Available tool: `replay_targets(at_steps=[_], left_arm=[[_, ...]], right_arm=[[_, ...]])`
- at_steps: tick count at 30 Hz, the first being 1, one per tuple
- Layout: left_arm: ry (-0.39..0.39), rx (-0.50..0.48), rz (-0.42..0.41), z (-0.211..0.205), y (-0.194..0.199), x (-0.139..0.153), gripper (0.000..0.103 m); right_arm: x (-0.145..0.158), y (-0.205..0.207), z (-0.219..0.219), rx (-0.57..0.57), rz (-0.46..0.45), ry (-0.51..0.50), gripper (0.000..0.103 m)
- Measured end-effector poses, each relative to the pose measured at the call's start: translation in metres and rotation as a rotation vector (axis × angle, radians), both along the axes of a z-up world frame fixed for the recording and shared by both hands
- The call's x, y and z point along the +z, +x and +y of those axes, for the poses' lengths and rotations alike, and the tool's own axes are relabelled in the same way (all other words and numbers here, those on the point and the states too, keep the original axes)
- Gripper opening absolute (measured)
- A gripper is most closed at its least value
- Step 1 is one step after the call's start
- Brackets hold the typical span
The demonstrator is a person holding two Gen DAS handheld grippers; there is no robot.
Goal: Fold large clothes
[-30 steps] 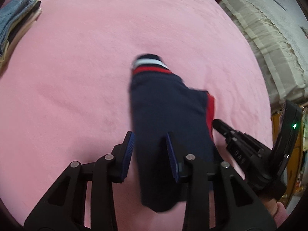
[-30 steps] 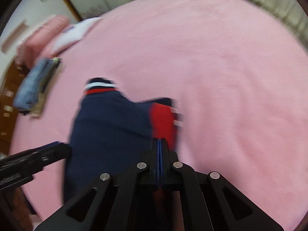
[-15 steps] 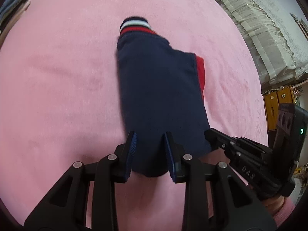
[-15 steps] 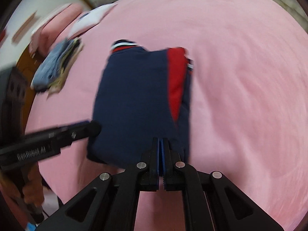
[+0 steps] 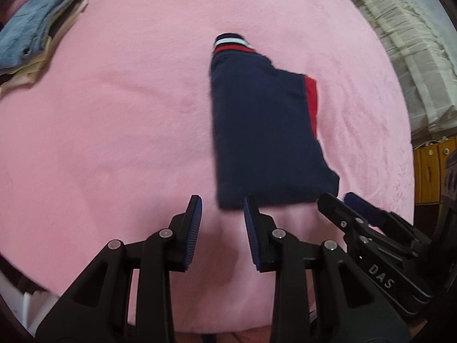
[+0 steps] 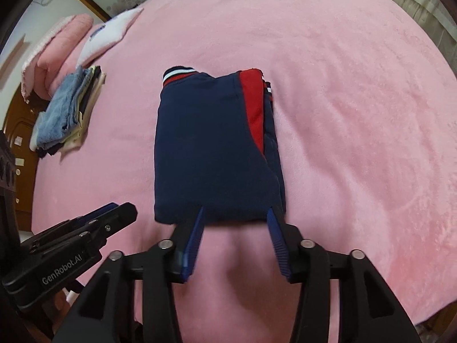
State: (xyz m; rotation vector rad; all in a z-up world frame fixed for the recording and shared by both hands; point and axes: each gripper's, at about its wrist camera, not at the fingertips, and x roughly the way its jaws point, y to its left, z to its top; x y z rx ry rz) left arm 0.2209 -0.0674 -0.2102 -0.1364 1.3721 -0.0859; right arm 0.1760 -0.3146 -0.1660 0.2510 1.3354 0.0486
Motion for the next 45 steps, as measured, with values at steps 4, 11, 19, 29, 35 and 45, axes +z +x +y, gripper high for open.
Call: replay_targets(at_steps=[4,11,19,29,35,45], left_arm=[[0.046,0.007,-0.015,0.005,-0.005,0.016,0.059],[0.074,0.027,-0.04,0.009,-0.005,0.032,0.066],[0.133,-0.003,-0.07,0.0,0.0,0.038,0.068],[0.143,-0.015,-0.063,-0.005,0.004,0.036,0.068],[0.147,-0.011,-0.059,-0.006,0.006,0.035,0.068],[0.09,-0.006,-0.047,-0.006,0.014,0.02,0.068]], right_arm=[[0.024,-0.002,0.005,0.009,0.022,0.012,0.08],[0.051,0.005,0.007,0.01,0.022,-0.065,0.087],[0.054,0.013,0.005,0.008,0.032,-0.064,0.088],[0.046,0.012,0.0,-0.009,0.036,-0.079,0.089],[0.045,0.011,0.0,-0.016,0.041,-0.079,0.09],[0.034,0.011,-0.002,-0.033,0.055,-0.045,0.09]])
